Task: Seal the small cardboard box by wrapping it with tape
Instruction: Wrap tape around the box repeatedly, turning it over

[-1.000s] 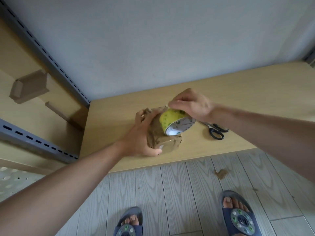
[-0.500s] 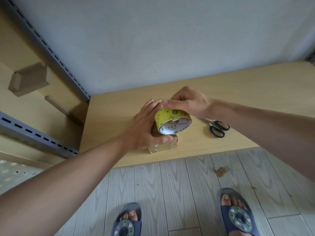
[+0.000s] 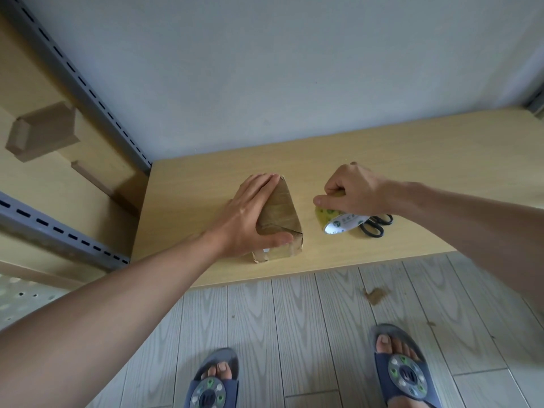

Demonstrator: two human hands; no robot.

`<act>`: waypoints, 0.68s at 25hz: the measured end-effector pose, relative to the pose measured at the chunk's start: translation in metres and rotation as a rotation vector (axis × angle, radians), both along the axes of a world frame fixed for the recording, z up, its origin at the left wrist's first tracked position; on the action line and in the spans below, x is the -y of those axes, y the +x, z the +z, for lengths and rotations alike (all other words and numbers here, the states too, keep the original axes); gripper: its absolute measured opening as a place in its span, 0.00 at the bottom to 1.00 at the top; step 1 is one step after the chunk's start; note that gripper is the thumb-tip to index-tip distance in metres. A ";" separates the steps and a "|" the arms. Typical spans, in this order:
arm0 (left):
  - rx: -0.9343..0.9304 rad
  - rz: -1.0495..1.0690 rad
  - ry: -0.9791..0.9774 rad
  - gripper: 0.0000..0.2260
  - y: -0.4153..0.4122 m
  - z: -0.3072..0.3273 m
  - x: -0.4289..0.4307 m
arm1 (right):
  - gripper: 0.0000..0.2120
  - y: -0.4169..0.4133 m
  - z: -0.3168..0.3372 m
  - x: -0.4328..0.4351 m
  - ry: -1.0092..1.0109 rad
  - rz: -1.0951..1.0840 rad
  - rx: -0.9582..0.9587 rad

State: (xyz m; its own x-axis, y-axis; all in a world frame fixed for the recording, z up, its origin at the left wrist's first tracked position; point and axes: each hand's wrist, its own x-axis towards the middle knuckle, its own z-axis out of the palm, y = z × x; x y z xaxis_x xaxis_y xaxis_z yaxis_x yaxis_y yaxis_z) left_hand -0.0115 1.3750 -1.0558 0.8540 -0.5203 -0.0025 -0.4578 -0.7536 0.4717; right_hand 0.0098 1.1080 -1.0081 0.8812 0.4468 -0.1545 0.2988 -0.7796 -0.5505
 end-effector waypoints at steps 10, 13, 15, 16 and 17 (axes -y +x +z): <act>-0.036 -0.065 0.455 0.52 0.011 0.049 0.030 | 0.25 -0.006 -0.023 -0.005 0.007 -0.065 -0.038; 0.019 -0.075 0.597 0.49 0.007 0.049 0.044 | 0.25 -0.006 -0.027 -0.004 -0.001 -0.084 -0.060; 0.025 -0.064 0.500 0.46 0.006 0.046 0.037 | 0.25 -0.004 -0.023 0.000 0.043 -0.109 -0.073; 0.004 -0.043 0.374 0.45 0.006 0.045 0.030 | 0.25 -0.001 -0.018 0.001 0.086 -0.131 -0.082; -0.013 -0.012 0.217 0.45 0.006 0.043 0.023 | 0.25 0.002 -0.010 0.000 0.145 -0.162 -0.086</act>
